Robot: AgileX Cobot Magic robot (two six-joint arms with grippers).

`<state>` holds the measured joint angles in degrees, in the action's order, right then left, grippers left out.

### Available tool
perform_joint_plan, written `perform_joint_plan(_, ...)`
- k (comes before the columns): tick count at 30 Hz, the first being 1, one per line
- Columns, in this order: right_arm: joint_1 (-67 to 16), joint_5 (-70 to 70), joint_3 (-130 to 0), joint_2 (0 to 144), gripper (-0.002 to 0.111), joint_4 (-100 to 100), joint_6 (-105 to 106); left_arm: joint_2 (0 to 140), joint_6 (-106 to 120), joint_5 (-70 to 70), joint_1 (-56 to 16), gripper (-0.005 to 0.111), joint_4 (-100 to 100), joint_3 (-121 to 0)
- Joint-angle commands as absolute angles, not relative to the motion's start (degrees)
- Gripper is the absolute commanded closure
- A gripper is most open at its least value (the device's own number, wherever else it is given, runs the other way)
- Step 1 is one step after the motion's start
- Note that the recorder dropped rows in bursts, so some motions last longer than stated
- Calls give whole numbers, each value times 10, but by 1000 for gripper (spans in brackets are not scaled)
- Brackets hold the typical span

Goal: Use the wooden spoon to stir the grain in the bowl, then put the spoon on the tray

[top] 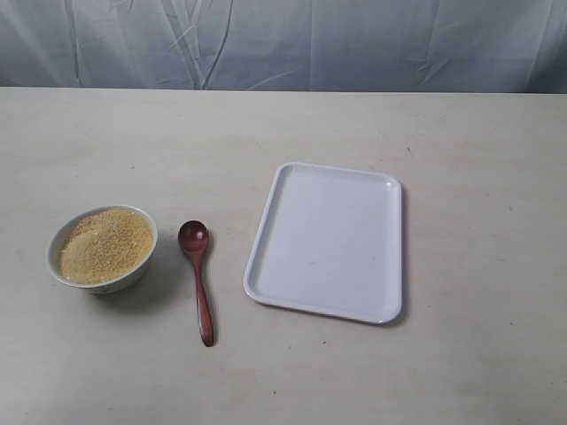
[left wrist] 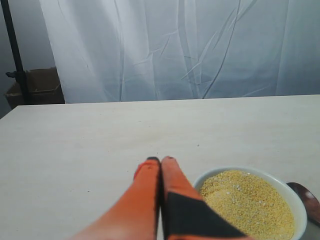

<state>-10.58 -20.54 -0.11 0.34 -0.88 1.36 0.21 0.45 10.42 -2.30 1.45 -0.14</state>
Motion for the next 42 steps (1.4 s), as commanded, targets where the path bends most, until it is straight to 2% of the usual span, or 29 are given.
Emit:
perform_joint_plan(1,-103,-213,0,0,108,-8,16,0,4,103,-24,107,16,0)
perform_joint_plan(5,-103,-181,0,0,109,11,16,0,4,103,-24,107,16,0)
perform_joint_plan(10,-103,-42,-66,38,109,27,16,0,4,103,-24,107,16,0)
perform_joint_plan(16,-103,231,-231,203,109,30,16,0,4,103,-24,107,16,0)
perform_joint_plan(20,-103,343,-314,334,109,33,22,0,4,103,-24,107,16,0)
perform_joint_plan(30,-108,400,-355,566,109,101,35,0,4,103,-24,107,16,0)
perform_joint_plan(37,-211,434,-440,678,109,94,-45,0,4,103,-24,107,16,0)
perform_joint_plan(42,-394,498,-559,823,109,14,-164,0,4,103,-24,107,16,0)
